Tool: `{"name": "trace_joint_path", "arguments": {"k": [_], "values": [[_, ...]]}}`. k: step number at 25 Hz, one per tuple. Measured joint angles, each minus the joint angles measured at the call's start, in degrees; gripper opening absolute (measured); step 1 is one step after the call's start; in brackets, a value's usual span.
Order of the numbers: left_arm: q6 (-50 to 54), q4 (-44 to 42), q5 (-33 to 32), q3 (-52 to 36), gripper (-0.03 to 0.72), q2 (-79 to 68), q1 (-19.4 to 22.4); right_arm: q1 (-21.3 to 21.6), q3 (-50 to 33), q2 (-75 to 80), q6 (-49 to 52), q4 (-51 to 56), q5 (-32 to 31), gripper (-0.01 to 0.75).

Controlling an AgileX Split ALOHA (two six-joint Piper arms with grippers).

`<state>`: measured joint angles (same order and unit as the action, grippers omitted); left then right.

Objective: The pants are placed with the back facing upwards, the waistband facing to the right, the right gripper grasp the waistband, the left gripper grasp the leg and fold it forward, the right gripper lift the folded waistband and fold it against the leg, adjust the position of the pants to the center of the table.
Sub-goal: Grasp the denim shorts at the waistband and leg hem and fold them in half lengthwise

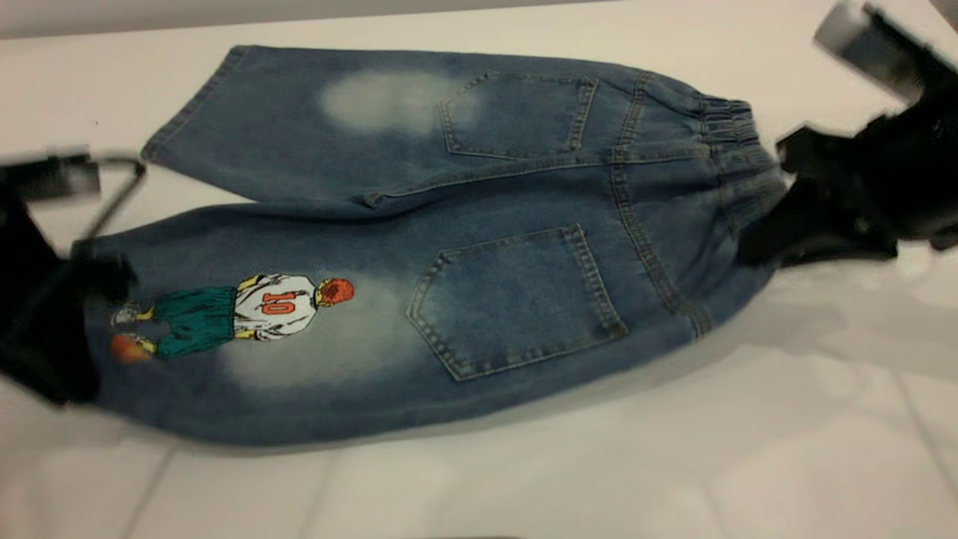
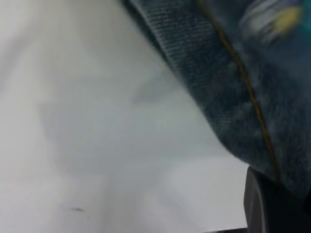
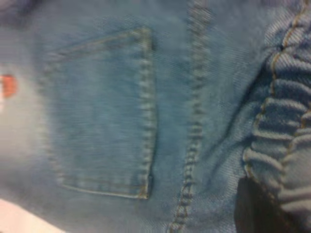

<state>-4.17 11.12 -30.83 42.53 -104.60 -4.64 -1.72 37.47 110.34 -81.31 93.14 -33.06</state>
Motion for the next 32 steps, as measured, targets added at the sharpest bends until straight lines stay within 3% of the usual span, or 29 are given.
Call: {"name": "trace_joint_path", "arguments": {"k": [5,10,23,32], "values": [[-2.4,0.5,-3.3,4.9,0.043,10.5,0.0,0.0,-0.1,-11.7,10.5,-10.7,-0.4,0.041],[-2.9,0.0,-0.7,10.1,0.043,14.9,0.0,0.0,1.9,-15.0,14.3,-14.8,0.9,0.041],[-3.4,-0.4,20.5,17.6,0.043,-0.1,0.0,0.0,16.3,-0.2,17.3,-14.6,4.3,0.041],[-6.0,-0.4,31.1,26.5,0.043,-10.9,0.0,0.0,24.5,6.6,16.6,-11.0,9.2,0.041]]}}
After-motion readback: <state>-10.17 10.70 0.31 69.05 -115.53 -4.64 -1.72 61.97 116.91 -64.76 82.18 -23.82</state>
